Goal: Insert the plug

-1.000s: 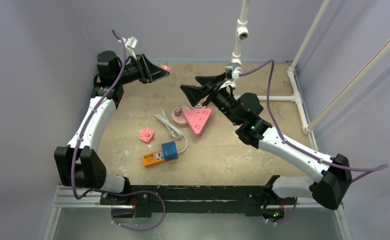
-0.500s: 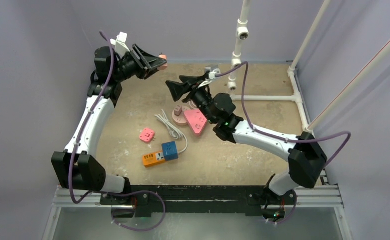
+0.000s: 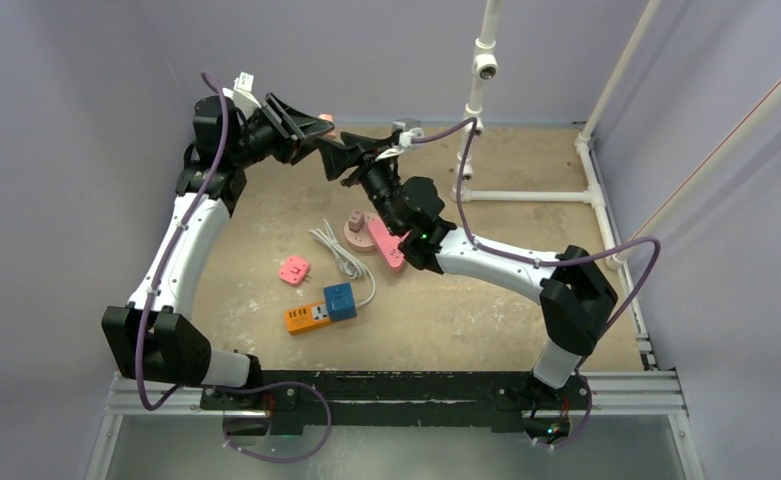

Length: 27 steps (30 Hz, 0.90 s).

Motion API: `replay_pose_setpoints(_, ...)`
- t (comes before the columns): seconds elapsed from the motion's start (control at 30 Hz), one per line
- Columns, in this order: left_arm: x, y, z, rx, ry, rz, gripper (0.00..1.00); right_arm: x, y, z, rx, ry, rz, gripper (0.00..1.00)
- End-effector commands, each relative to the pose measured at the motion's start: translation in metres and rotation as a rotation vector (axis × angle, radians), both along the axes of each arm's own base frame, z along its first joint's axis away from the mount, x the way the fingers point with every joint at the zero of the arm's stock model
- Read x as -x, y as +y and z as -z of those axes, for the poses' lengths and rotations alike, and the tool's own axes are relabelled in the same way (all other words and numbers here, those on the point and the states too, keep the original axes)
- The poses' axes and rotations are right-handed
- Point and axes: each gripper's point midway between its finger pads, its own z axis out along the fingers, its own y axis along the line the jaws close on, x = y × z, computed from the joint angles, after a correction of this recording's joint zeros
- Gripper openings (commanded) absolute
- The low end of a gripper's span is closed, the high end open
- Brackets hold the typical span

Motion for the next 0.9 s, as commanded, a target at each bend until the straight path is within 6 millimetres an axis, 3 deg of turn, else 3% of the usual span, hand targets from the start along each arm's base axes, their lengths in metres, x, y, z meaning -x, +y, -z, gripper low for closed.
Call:
replay_pose_setpoints(0.0,0.012,0.000,-0.039,0.022,-0.082,-0.005,0.00,-0.010,0.000,-0.017,-0.048,-0.017,0.059,0.59)
replay_pose_setpoints(0.27,0.012,-0.001,-0.044,0.019,-0.096,0.000,0.00,-0.018,0.006,-0.002,-0.028,0.004,0.091,0.60)
replay_pose_setpoints(0.6,0.023,-0.008,-0.040,-0.005,-0.087,0.021,0.00,-0.027,0.010,-0.006,-0.060,0.005,0.119,0.58)
replay_pose_setpoints(0.77,0.028,-0.009,-0.042,-0.011,-0.100,0.030,0.00,-0.030,0.021,-0.002,-0.049,-0.002,0.097,0.44)
replay_pose_setpoints(0.87,0.031,-0.011,-0.045,-0.013,-0.113,0.043,0.00,-0.029,0.020,-0.002,-0.053,-0.004,0.097,0.29)
